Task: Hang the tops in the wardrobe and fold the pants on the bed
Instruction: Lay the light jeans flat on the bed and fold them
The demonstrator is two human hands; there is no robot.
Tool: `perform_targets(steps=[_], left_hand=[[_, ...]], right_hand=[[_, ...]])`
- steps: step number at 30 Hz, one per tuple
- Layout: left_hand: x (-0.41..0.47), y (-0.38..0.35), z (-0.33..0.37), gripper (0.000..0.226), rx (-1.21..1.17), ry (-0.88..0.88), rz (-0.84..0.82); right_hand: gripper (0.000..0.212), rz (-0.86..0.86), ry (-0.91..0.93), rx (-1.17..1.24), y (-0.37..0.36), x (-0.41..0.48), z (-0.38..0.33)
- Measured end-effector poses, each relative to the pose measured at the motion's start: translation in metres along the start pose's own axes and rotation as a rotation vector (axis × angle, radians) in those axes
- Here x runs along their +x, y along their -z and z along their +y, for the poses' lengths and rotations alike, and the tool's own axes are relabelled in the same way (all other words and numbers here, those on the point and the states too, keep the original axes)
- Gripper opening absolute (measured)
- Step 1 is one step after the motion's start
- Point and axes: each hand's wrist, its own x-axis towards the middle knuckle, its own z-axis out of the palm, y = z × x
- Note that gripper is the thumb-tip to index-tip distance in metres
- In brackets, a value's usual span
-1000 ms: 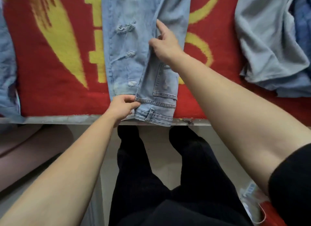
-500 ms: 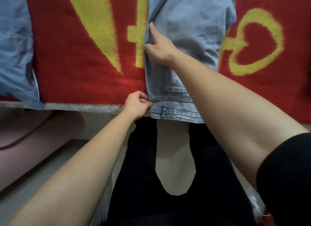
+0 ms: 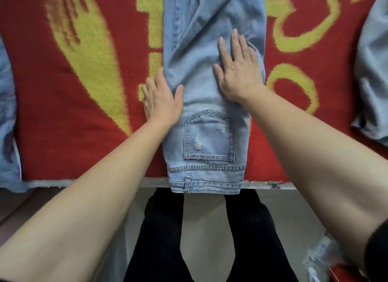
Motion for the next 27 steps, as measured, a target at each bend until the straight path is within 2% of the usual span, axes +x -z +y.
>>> perform_targets(steps=[3,5,7,9,11,13,18,20,23,27], left_hand=[[0.033,-0.009,0.017,0.074,0.157,-0.068,0.064],[0.051,-0.009,0.025,0.077,0.168,-0.114,0.106],[0.071,-0.005,0.033,0.081,0.159,-0.178,0.133],[0.097,0.003,0.041,0.087,0.151,-0.221,0.127],[0.13,0.016,0.049,0.1,0.154,-0.244,0.089],[0.165,0.032,0.058,0.114,0.18,-0.267,0.015],[0.204,0.036,0.065,0.12,0.43,-0.358,-0.168],[0.209,0.032,0.065,0.121,0.456,-0.338,-0.211],[0.214,0.038,0.068,0.124,0.463,-0.307,-0.299],[0.214,0.041,0.071,0.128,0.467,-0.303,-0.381]], right_hand=[[0.062,0.064,-0.007,0.015,-0.004,0.009,0.003],[0.051,0.218,-0.013,0.088,0.003,0.02,0.005],[0.041,0.346,-0.088,0.264,0.015,0.039,0.01],[0.041,0.395,-0.232,0.461,0.031,0.066,0.012],[0.047,0.451,-0.352,0.6,0.053,0.097,0.013],[0.048,0.488,-0.424,0.63,0.077,0.127,0.016],[0.049,0.514,-0.471,0.454,0.116,0.196,0.028],[0.056,0.439,-0.563,0.441,0.119,0.22,0.034],[0.049,0.376,-0.669,0.565,0.116,0.243,0.043],[0.032,0.549,-0.717,0.867,0.111,0.252,0.052]])
